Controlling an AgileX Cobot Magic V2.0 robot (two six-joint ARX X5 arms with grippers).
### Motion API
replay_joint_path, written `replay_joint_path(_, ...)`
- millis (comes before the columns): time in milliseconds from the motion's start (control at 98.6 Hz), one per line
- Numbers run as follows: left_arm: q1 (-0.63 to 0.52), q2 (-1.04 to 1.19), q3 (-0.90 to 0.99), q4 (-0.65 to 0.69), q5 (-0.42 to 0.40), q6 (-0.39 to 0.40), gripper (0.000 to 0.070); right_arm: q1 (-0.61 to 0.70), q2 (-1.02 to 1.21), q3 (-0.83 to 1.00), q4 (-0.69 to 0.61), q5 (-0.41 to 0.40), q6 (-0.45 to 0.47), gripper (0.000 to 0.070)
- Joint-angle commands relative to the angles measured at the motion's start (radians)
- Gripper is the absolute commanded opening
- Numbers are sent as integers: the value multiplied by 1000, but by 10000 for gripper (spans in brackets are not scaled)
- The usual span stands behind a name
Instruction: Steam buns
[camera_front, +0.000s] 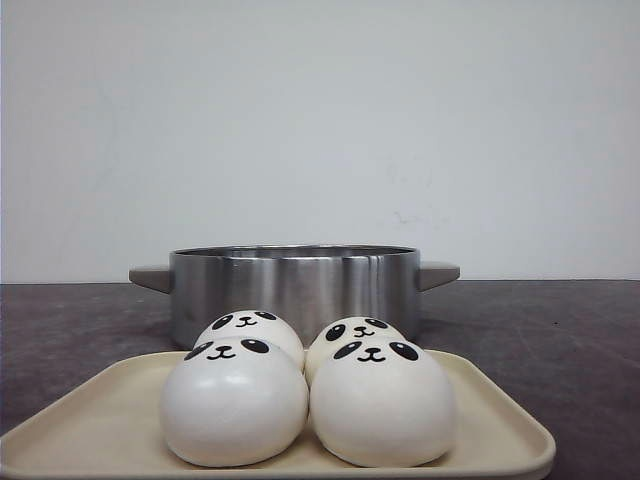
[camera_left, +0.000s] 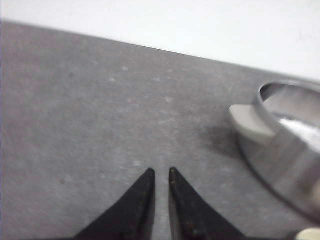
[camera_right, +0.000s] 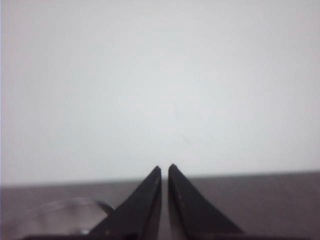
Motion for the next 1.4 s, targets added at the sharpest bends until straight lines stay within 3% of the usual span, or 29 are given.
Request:
replay_joint_path(0,0,1,12,-8,19,-97,0,0,0,-3,31,-47,113,16)
replay_joint_path(213,0,2,51,-8,78,-109,0,0,0,-3,164,-181,253,15)
replay_joint_path(314,0,2,97,-16,149,-113,3,-1,0,3,206,-121,351,5)
replay_joint_path(395,0,18,162,-42,171,-111,4,-2,0,51,125,-88,383,5)
replay_joint_path(487,0,74,275,-113,170,-71,4,-2,9,184,-158,-69,303,4)
replay_joint_path(568,0,167,393,-179,171,0,4,-2,65,346,-463,-2,198,4)
replay_joint_path(649,0,280,512,-221,170,37,4,-2,157,497,-653,54,86,4)
replay_joint_path(761,-7,420,660,-237,171,59,4,-2,277,673,-784,74,-29,4)
replay_joint_path(913,-10,550,811,-266,176,70,7,-2,400,842,-877,72,-79,4)
replay_joint_path(974,-11,578,847,-277,196,71,100,-1,433,882,-877,23,-80,10)
replay_joint_path(1004,-12,585,858,-279,211,70,187,-1,444,895,-869,-8,-75,51)
replay_joint_path(1024,-12,587,860,-277,222,70,252,-1,451,902,-859,-27,-67,115)
replay_joint_path(1075,-12,587,860,-272,240,69,405,-1,463,914,-841,-72,-37,383)
replay_joint_path(1115,-14,587,860,-275,246,68,477,-1,470,915,-815,-105,-6,617)
replay_joint_path(1136,-18,586,860,-277,247,66,493,-1,473,915,-804,-126,10,700)
replay_joint_path(1247,-48,578,860,-295,250,66,497,0,507,915,-762,-232,78,700)
replay_joint_path(1389,-87,573,860,-330,249,70,520,19,594,915,-756,-247,82,700)
